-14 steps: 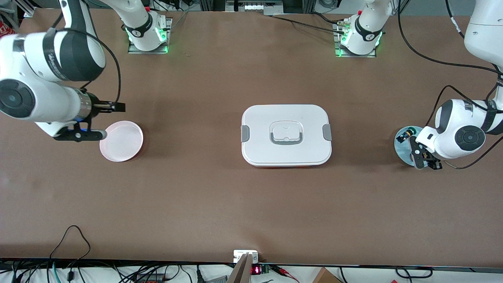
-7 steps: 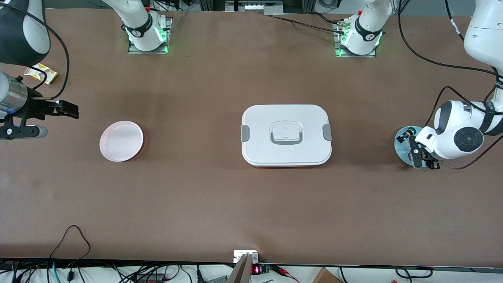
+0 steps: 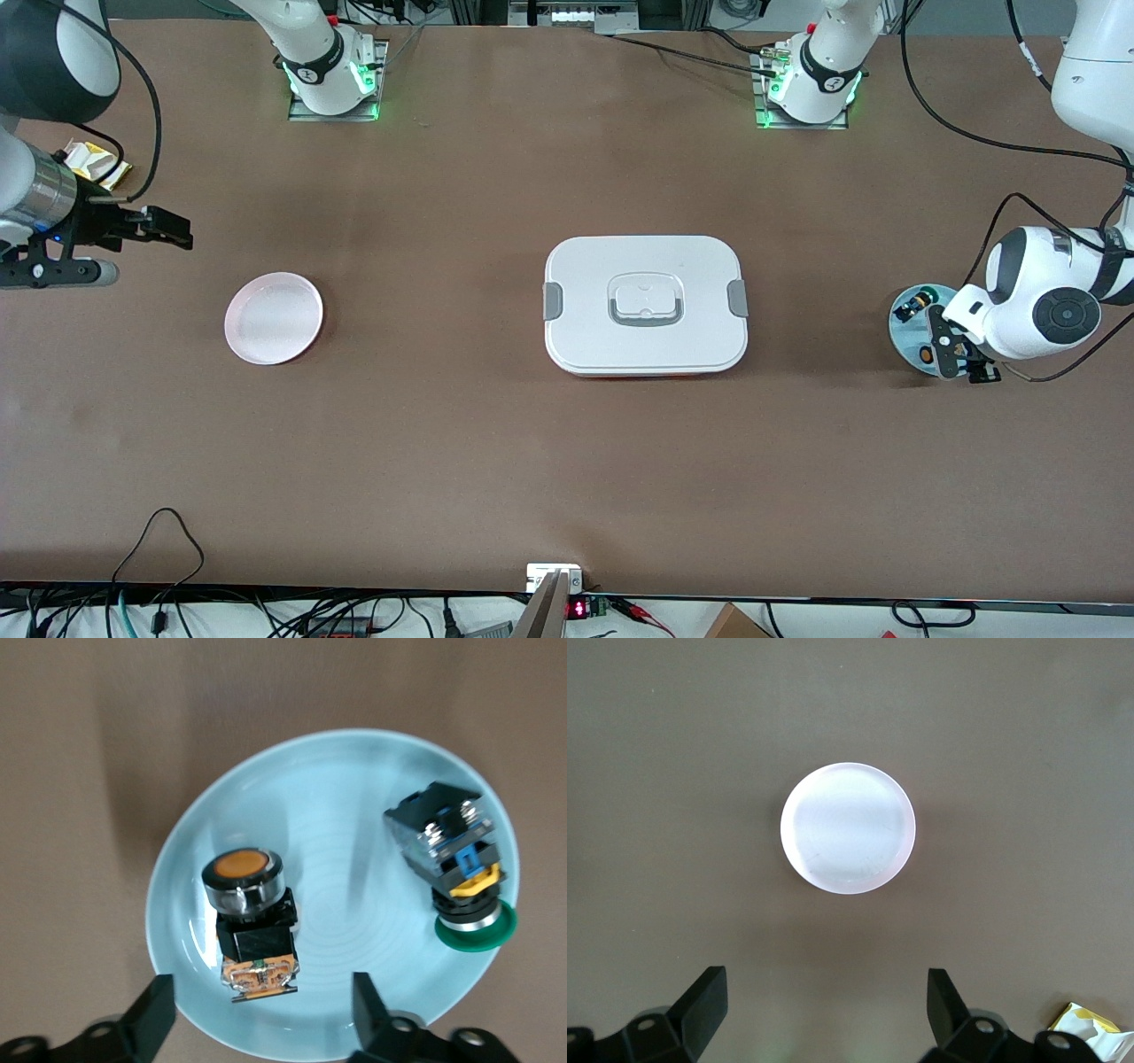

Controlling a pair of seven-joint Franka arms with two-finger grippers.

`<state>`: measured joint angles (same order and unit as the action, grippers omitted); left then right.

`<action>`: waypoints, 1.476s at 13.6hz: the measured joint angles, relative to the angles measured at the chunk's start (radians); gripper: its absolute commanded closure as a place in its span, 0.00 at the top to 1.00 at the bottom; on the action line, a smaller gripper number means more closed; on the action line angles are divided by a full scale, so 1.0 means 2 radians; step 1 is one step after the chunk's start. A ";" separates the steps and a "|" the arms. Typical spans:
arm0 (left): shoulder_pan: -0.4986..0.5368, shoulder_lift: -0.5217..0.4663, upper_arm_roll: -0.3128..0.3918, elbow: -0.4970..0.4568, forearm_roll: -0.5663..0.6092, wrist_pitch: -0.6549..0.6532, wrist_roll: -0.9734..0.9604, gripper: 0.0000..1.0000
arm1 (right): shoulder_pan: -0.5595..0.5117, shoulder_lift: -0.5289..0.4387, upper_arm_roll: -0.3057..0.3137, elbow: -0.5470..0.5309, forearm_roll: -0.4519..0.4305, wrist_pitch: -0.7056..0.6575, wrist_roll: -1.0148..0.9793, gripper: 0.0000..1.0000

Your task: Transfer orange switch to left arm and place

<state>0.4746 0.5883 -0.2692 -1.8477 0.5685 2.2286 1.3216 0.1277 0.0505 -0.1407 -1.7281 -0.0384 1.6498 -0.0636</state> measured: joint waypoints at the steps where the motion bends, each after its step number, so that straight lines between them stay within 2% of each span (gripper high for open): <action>1: 0.000 -0.006 -0.011 0.007 -0.001 -0.024 0.000 1.00 | 0.000 -0.010 0.002 0.000 0.000 -0.004 0.000 1.00; 6: -0.001 -0.044 -0.087 0.091 -0.056 -0.236 -0.041 1.00 | 0.002 -0.029 0.008 0.009 0.001 -0.008 0.002 1.00; 10: -0.003 -0.048 -0.159 0.161 -0.079 -0.388 -0.201 1.00 | 0.012 -0.029 0.011 0.027 0.001 -0.008 0.003 1.00; 14: -0.009 -0.051 -0.206 0.220 -0.116 -0.481 -0.396 1.00 | 0.015 -0.028 0.011 0.031 0.001 -0.015 0.003 1.00; 17: -0.046 -0.082 -0.208 0.246 -0.154 -0.516 -0.533 1.00 | 0.015 -0.028 0.011 0.031 0.001 -0.032 0.011 1.00; 18: -0.060 -0.094 -0.197 0.251 -0.165 -0.516 -0.556 1.00 | 0.017 -0.028 0.011 0.033 0.000 -0.036 0.019 1.00; 20: -0.104 -0.121 -0.126 0.255 -0.213 -0.499 -0.581 1.00 | 0.018 -0.028 0.011 0.038 0.000 -0.047 0.019 1.00</action>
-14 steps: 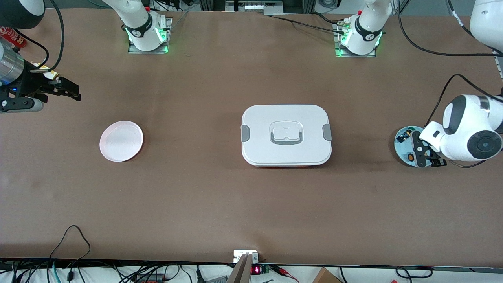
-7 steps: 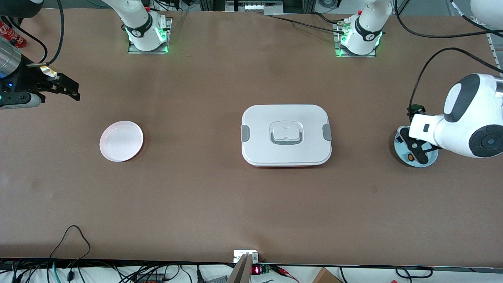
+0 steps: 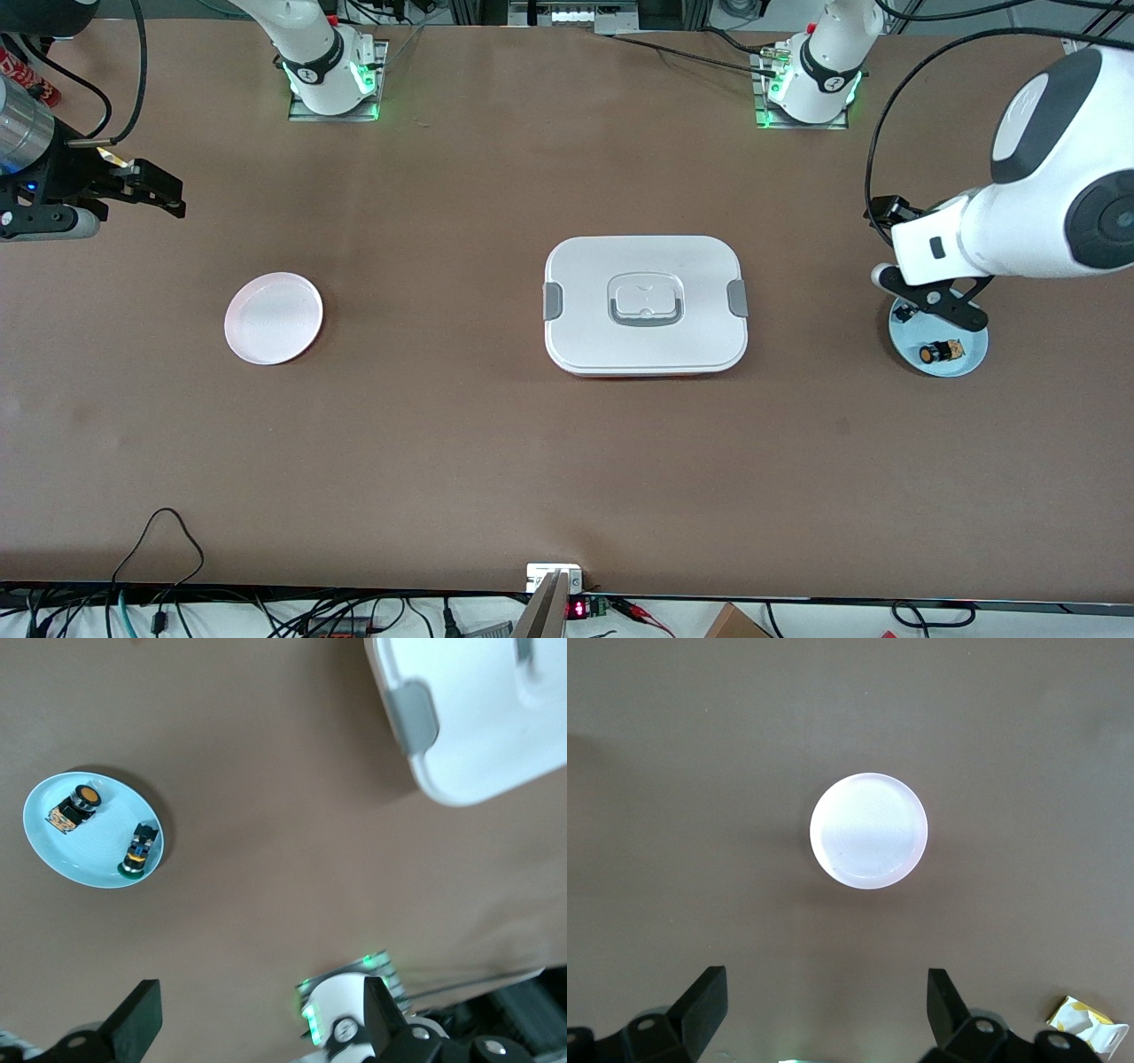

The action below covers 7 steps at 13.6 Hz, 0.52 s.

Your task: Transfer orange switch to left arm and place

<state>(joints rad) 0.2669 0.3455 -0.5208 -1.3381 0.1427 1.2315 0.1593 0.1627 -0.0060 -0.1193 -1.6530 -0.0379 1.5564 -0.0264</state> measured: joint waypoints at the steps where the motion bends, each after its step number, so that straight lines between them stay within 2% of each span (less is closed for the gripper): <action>1: -0.020 -0.013 0.046 -0.005 -0.031 0.016 -0.008 1.00 | 0.000 0.000 0.000 0.002 0.000 -0.010 -0.003 1.00; 3: -0.058 -0.037 0.125 -0.032 -0.062 0.066 -0.018 1.00 | 0.000 0.000 0.000 0.002 0.000 -0.014 -0.002 1.00; 4: -0.069 -0.046 0.147 -0.046 -0.066 0.092 -0.019 1.00 | 0.000 0.000 0.000 0.002 0.000 -0.015 0.004 1.00; 7: -0.086 -0.071 0.176 -0.094 -0.068 0.192 -0.028 1.00 | 0.001 0.000 0.000 0.002 0.000 -0.018 0.012 1.00</action>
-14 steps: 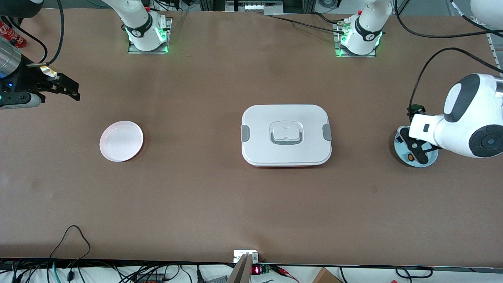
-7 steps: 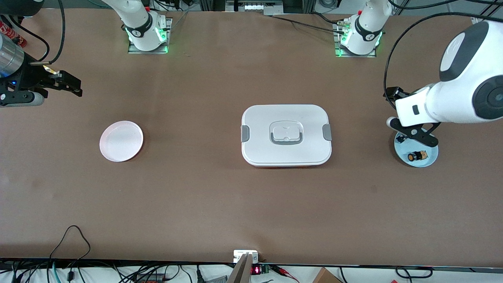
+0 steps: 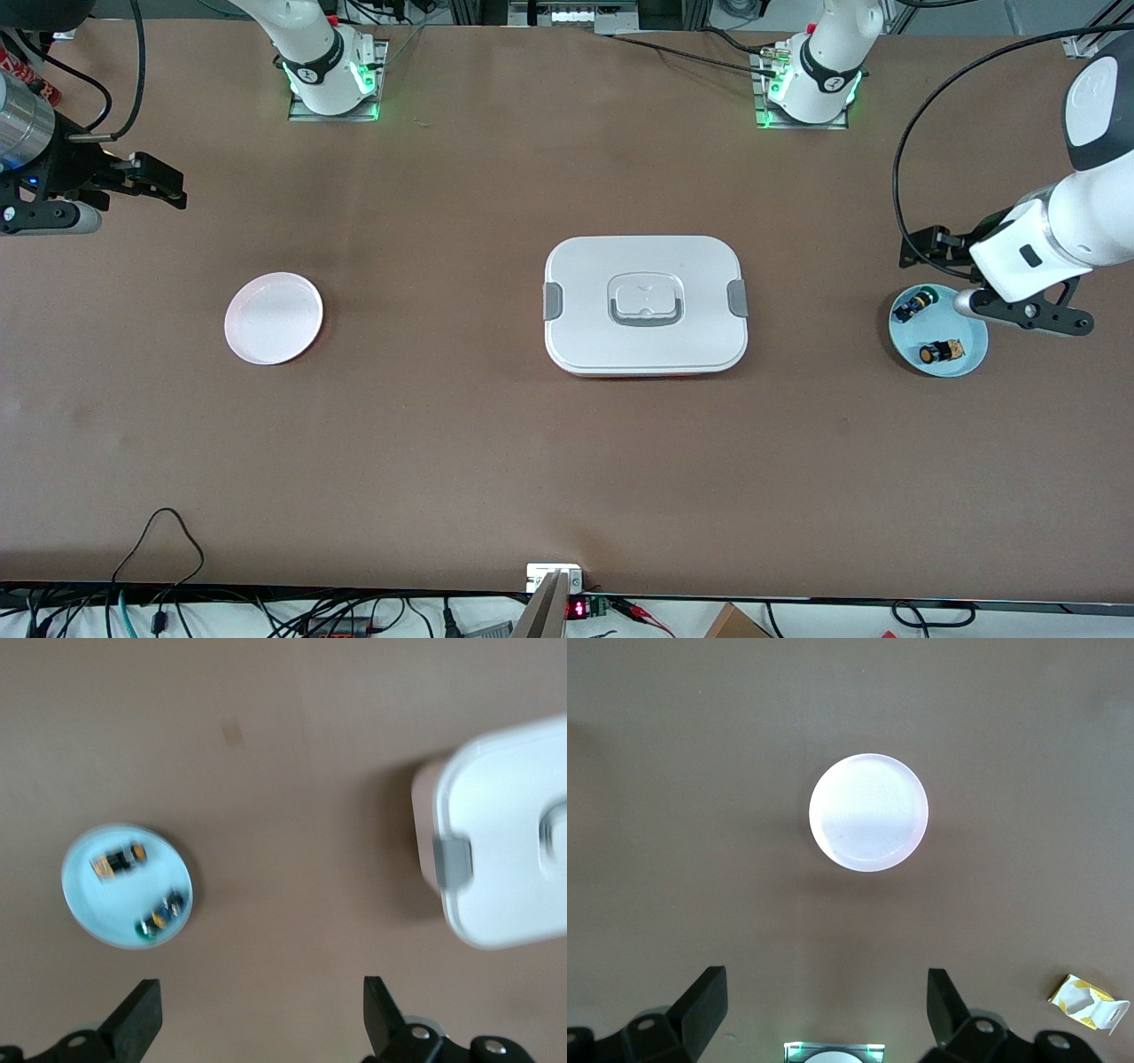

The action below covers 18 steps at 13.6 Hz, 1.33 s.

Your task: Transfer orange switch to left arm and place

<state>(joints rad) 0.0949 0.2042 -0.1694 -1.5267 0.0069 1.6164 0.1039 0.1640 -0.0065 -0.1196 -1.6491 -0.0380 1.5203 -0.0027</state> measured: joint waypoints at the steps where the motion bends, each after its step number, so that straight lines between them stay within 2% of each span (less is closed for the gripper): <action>1: -0.014 -0.015 0.013 -0.023 -0.001 0.031 -0.003 1.00 | 0.000 0.000 0.000 0.000 0.000 -0.001 0.000 1.00; 4: -0.076 -0.079 0.068 -0.092 -0.002 0.056 -0.066 1.00 | 0.000 0.000 0.000 0.000 0.000 -0.001 0.000 1.00; 7: -0.088 -0.125 0.078 -0.127 -0.002 0.048 -0.111 1.00 | 0.000 -0.010 0.000 -0.013 0.000 0.005 0.000 1.00; 18: -0.088 -0.128 0.081 -0.130 -0.002 0.041 -0.116 1.00 | 0.001 -0.026 0.000 -0.032 0.000 0.010 0.000 1.00</action>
